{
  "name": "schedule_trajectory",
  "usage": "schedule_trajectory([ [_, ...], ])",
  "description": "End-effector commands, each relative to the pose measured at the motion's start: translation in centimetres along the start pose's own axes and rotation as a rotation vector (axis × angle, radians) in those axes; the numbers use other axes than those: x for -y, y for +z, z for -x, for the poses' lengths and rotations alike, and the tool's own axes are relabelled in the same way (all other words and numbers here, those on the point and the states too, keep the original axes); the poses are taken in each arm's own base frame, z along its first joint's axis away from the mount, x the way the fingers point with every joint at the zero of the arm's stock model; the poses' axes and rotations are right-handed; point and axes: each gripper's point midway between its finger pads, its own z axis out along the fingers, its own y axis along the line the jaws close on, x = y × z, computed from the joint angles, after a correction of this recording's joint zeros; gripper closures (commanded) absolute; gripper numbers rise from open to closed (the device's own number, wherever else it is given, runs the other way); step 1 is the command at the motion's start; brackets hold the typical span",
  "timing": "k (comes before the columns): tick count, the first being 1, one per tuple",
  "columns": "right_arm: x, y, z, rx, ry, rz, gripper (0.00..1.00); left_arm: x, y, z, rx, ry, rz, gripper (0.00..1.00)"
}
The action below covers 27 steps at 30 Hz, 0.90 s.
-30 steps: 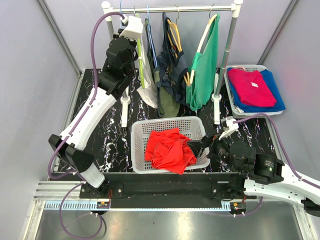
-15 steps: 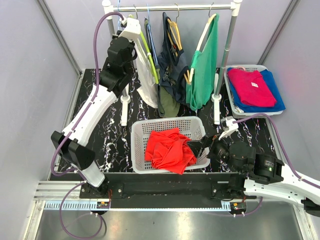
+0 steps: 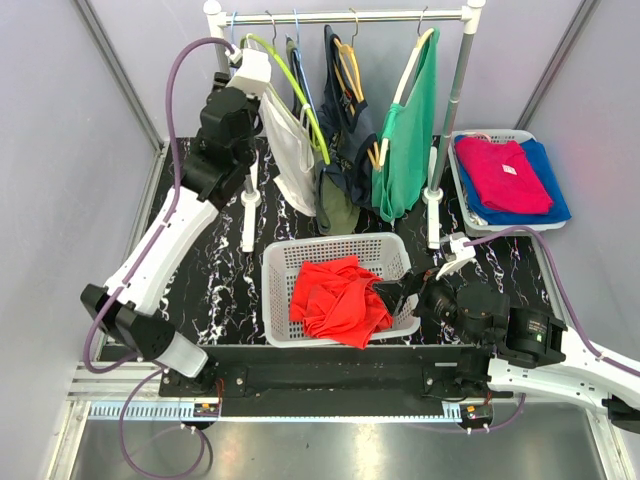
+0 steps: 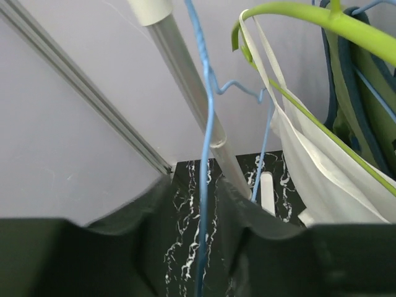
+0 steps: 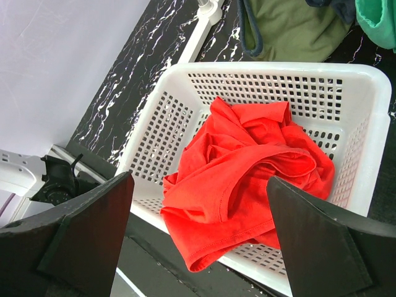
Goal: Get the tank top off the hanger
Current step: Place the hanger at the clothesline.
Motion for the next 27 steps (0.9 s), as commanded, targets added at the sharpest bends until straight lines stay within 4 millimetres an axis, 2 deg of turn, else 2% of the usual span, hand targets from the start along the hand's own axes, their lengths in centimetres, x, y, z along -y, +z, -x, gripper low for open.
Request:
schedule_trajectory([
  [1,-0.5,-0.1,0.5,0.009,0.023,0.018,0.02,-2.1,-2.1,2.7,0.082,-0.067,0.003,0.5],
  [3,-0.5,-0.1,0.5,0.011,0.027,0.02,0.02,-2.5,-2.5,3.1,0.092,-0.072,0.005,0.41],
  [4,-0.5,0.0,0.5,0.01,0.026,0.019,0.02,-2.6,-2.6,3.3,0.096,-0.071,0.005,0.31],
  [5,-0.6,0.0,0.5,0.009,0.026,0.02,0.02,-2.8,-2.8,3.5,0.101,-0.071,0.006,0.27],
  [9,-0.7,0.1,0.4,0.006,0.024,0.019,0.02,-3.4,-3.4,4.8,0.132,-0.088,0.004,0.23],
  [12,-0.6,0.1,0.4,0.006,0.023,0.019,0.02,-3.3,-4.0,6.6,0.168,-0.121,-0.011,0.22],
  [18,-0.6,0.4,0.2,0.001,0.021,0.009,0.02,0.5,-4.5,10.1,0.232,-0.167,-0.103,0.22],
  [20,-0.7,0.4,0.1,-0.003,0.02,0.01,0.02,2.8,-4.3,10.6,0.236,-0.167,-0.146,0.22],
  [21,-0.6,0.6,0.0,-0.006,0.017,0.005,0.02,3.2,-4.8,11.8,0.26,-0.192,-0.165,0.22],
  [23,-0.6,0.5,0.1,-0.005,0.017,0.003,0.02,5.0,-4.1,11.8,0.252,-0.191,-0.182,0.22],
  [24,-0.6,0.6,0.0,-0.006,0.019,0.003,0.02,5.1,-4.2,12.4,0.258,-0.215,-0.183,0.22],
  [26,-0.6,0.5,0.2,-0.004,0.018,0.002,0.02,6.6,-3.3,12.0,0.239,-0.216,-0.189,0.22],
  [27,-0.5,0.5,0.2,-0.004,0.015,-0.002,0.02,6.5,-3.2,12.2,0.239,-0.234,-0.178,0.22],
])
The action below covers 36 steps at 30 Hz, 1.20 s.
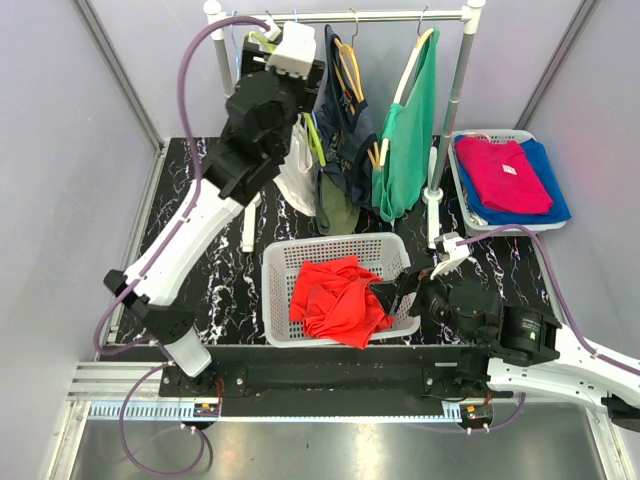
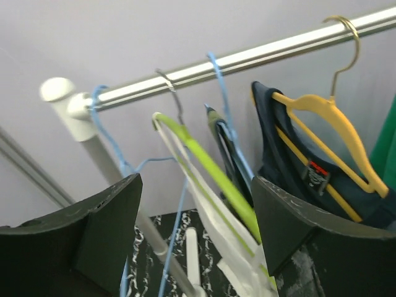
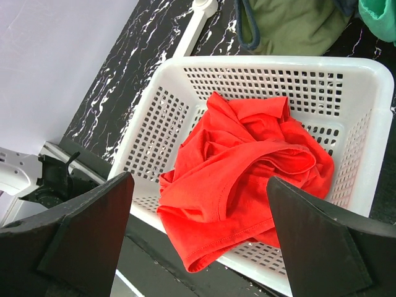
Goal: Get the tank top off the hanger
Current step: Place the hanger at the clothesline, then pick up the hanger from the clothesline.
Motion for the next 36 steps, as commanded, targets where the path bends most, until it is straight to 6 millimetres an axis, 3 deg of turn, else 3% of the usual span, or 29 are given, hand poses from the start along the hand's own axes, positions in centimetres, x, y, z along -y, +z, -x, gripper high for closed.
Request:
schedule_trajectory([
  [1,-0.6,-0.1,0.9,0.021,0.024,0.017,0.02,1.3,1.5,0.5,0.017,-0.073,0.008,0.22],
  [5,-0.4,-0.3,1.0,0.024,0.025,0.013,0.02,2.4,2.6,-0.8,-0.006,-0.081,0.023,0.22],
  [11,0.0,-0.4,0.8,0.021,0.026,-0.002,0.02,2.7,2.8,-2.1,-0.036,-0.083,0.036,0.23],
  [25,0.7,-0.8,0.5,0.018,0.039,-0.011,0.01,-0.5,1.6,-5.7,-0.123,-0.055,0.08,0.27],
  [27,0.8,-0.9,0.3,0.015,0.04,-0.012,0.01,-1.0,1.5,-5.9,-0.128,-0.057,0.082,0.3],
  [31,0.9,-0.8,0.1,0.013,0.043,-0.016,0.01,-1.7,1.2,-5.9,-0.129,-0.063,0.086,0.46],
  [36,0.9,-0.6,-0.1,0.006,0.046,-0.02,0.01,-1.7,1.3,-6.1,-0.134,-0.063,0.081,0.54],
])
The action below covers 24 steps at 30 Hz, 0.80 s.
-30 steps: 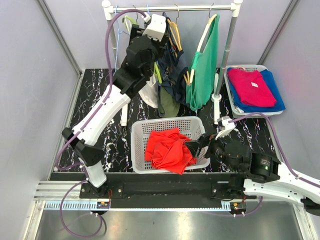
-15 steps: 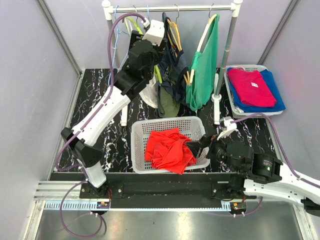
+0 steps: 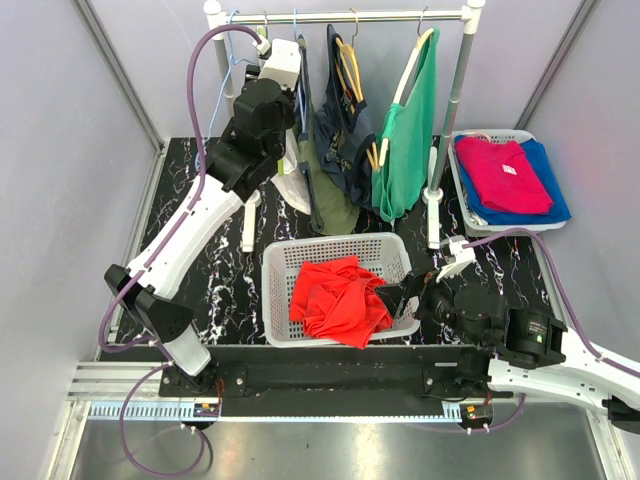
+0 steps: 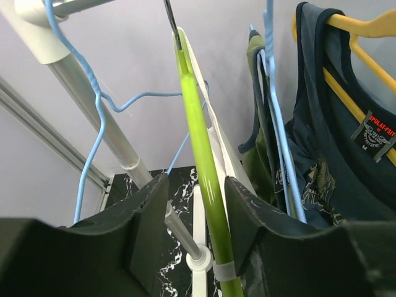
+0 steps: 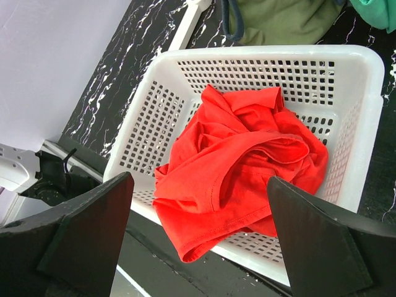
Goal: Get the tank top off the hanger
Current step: Pick up the hanger from the clothesline.
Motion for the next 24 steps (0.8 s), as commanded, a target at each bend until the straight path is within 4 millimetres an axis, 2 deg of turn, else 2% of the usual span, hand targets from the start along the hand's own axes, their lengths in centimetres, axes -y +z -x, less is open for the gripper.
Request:
schedule_trajectory([
  [1,-0.1,0.2,0.4,0.018,0.028,-0.007,0.01,-1.4,-1.0,2.0,0.051,-0.059,0.013,0.54],
  [10,0.1,0.0,0.4,0.024,0.034,-0.008,0.01,-1.5,-0.3,1.0,0.028,-0.049,0.016,0.54],
  [15,0.1,0.0,0.5,0.025,0.028,-0.009,0.01,-1.6,0.1,0.4,0.015,-0.042,0.016,0.43],
  [24,0.2,0.0,0.6,0.028,0.029,-0.011,0.01,-1.3,0.7,-0.2,0.0,-0.035,0.008,0.42],
])
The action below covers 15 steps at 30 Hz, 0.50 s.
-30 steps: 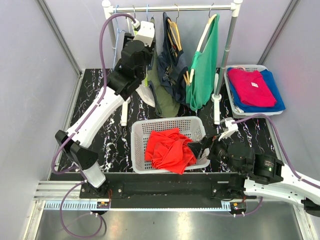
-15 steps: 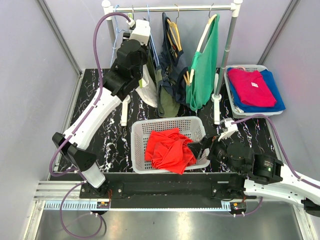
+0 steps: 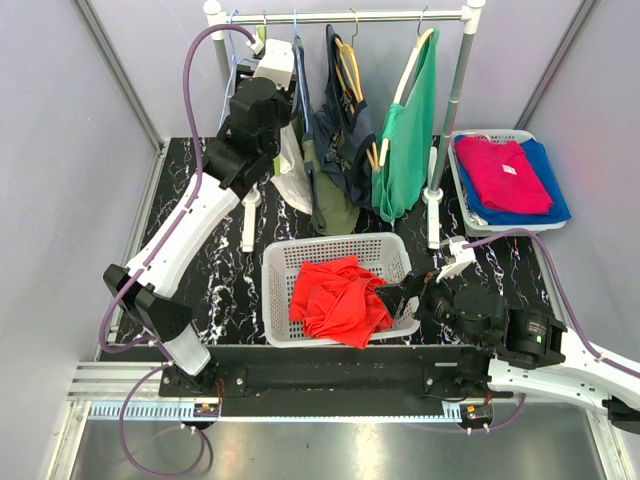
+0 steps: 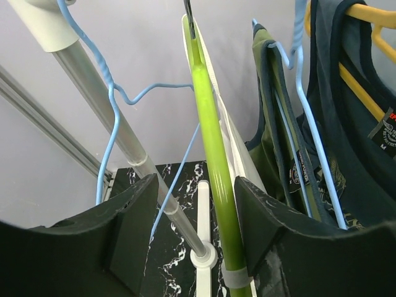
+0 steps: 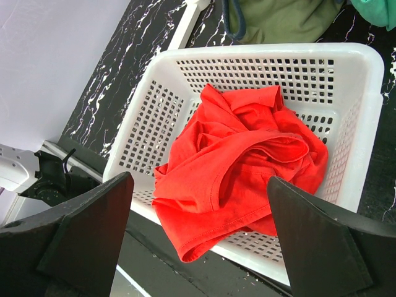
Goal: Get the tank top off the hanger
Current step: Pick up the hanger from the clothesline.
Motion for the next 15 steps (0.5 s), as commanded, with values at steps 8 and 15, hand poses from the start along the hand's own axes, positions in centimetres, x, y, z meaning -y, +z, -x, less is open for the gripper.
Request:
schedule_trajectory([
  [8,-0.1,0.0,1.0,0.034,0.022,-0.008,0.01,-0.5,0.0,1.0,0.025,-0.051,-0.018,0.91],
  [15,0.0,0.1,0.7,0.026,0.023,-0.009,0.01,-1.9,-0.9,4.0,0.087,-0.092,-0.009,1.0],
])
